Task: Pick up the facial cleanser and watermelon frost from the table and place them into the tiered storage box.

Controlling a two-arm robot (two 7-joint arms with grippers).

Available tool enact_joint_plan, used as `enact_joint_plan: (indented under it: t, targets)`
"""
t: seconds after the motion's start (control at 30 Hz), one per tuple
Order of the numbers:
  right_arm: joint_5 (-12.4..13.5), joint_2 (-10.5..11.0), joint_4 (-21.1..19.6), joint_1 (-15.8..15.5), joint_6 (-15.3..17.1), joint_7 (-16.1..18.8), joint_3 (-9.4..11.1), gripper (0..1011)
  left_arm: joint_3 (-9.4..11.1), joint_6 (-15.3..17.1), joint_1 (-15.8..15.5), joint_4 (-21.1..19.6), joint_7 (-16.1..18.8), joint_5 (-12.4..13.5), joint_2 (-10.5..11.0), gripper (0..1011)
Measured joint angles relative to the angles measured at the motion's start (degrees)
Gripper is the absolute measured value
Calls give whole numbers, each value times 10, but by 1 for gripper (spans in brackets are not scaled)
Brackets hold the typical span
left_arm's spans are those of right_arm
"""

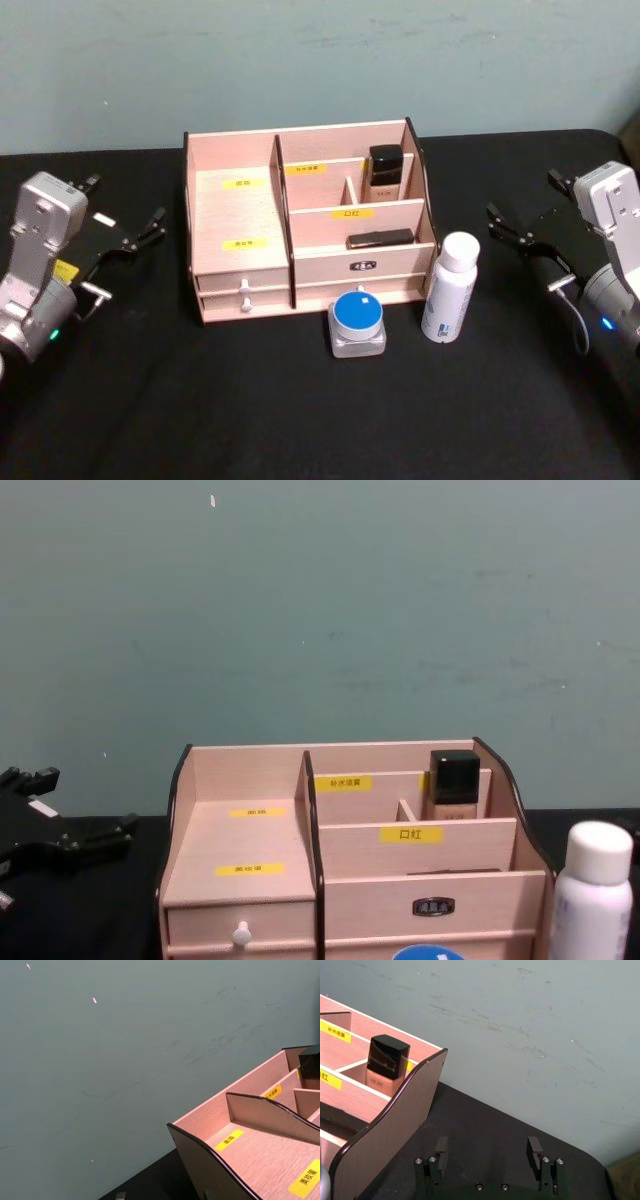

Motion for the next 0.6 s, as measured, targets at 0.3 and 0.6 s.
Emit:
enact_joint_plan:
  t: [0.3, 0.6]
  targets:
    - [0, 0, 0, 0, 0, 0, 0, 1002, 0, 0, 0, 0, 0, 0, 0, 1010]
    - [0, 0, 0, 0, 0, 0, 0, 1002, 0, 0, 0, 0, 0, 0, 0, 1010]
